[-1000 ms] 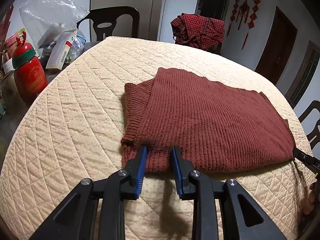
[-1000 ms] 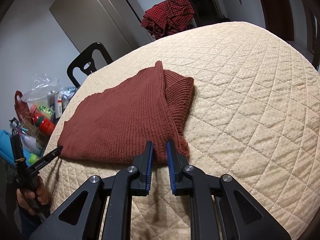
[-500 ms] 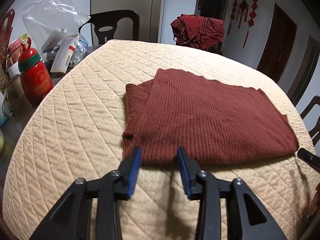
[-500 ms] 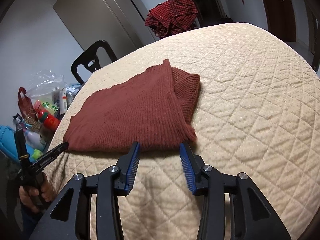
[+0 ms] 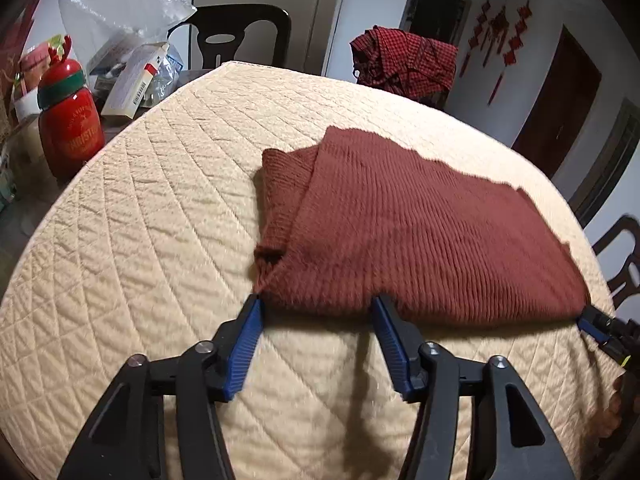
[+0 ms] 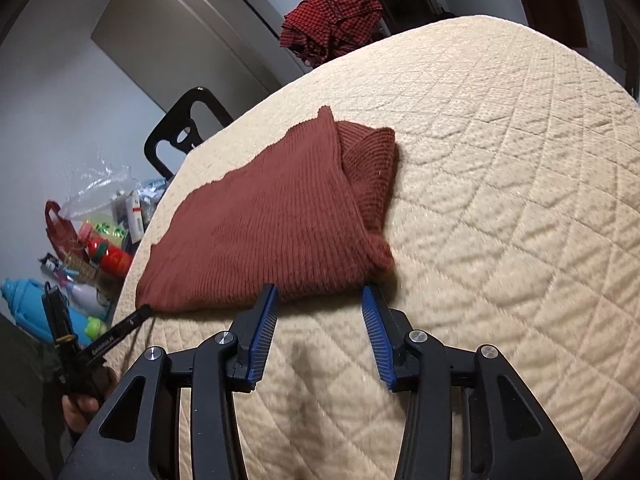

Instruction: Fold small clothes

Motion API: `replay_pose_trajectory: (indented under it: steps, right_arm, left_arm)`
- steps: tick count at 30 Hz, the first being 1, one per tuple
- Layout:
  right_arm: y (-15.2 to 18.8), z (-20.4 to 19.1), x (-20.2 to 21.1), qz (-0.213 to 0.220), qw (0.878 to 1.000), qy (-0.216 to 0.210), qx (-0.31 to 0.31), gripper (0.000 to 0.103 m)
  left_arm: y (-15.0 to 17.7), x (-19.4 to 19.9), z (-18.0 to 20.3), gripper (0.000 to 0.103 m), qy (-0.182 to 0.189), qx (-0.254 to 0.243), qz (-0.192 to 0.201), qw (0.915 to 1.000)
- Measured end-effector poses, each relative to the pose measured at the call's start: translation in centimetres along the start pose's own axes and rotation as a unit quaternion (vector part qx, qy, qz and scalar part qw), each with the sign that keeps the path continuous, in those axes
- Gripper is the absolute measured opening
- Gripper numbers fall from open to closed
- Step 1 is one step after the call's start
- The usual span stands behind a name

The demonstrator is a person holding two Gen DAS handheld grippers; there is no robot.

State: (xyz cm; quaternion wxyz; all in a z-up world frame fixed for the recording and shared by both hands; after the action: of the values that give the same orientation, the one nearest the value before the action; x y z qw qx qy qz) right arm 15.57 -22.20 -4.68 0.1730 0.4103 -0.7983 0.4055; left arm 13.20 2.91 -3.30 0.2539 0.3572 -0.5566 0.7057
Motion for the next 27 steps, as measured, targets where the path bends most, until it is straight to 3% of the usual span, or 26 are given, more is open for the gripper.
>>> replay_pose_trajectory:
  steps: [8,13,15,21,27]
  right_arm:
    - [-0.8,0.3,-0.6,0.010,0.999,-0.026,-0.031,0.044]
    - [-1.2,0.6,-0.6,0.015,0.998,-0.036,-0.045,0.044]
    - [-1.2,0.6,-0.6,0.015,0.998,-0.033,-0.044,0.042]
    - [-1.3,0.9,-0.9,0.009,0.998,-0.027,-0.049,0.018]
    - [-1.7,0.6,-0.3,0.017,0.998,-0.034,-0.046,0.013]
  left_arm:
    - [-1.8,-1.0,-1.6,0.062,0.047,0.069,0.009,0.9964]
    - [-2.0,-1.2,-1.5,0.060,0.046,0.074,0.012,0.9961]
    - [-2.1,-1.3,-1.8,0.046,0.042,0.076,0.011,0.9961]
    - [-2.1,-1.4,-2.5,0.027,0.050,0.093,0.008,0.9944]
    - [-2.5,-0.7,-2.0,0.017,0.057,0.079,0.008,0.9952]
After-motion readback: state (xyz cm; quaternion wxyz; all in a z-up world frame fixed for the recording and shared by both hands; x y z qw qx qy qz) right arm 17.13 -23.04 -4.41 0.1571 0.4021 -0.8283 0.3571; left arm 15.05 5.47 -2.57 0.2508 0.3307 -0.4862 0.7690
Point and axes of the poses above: each gripper's, at about its wrist camera, not at the fingertips, and x roughly against the way its jaws point, z to its right, y to its underside, the point moved 8 cm from there along -x, roughly the way its jaws point, and after that the axes turned 6 degrees about -y, right-handed, at the moved point
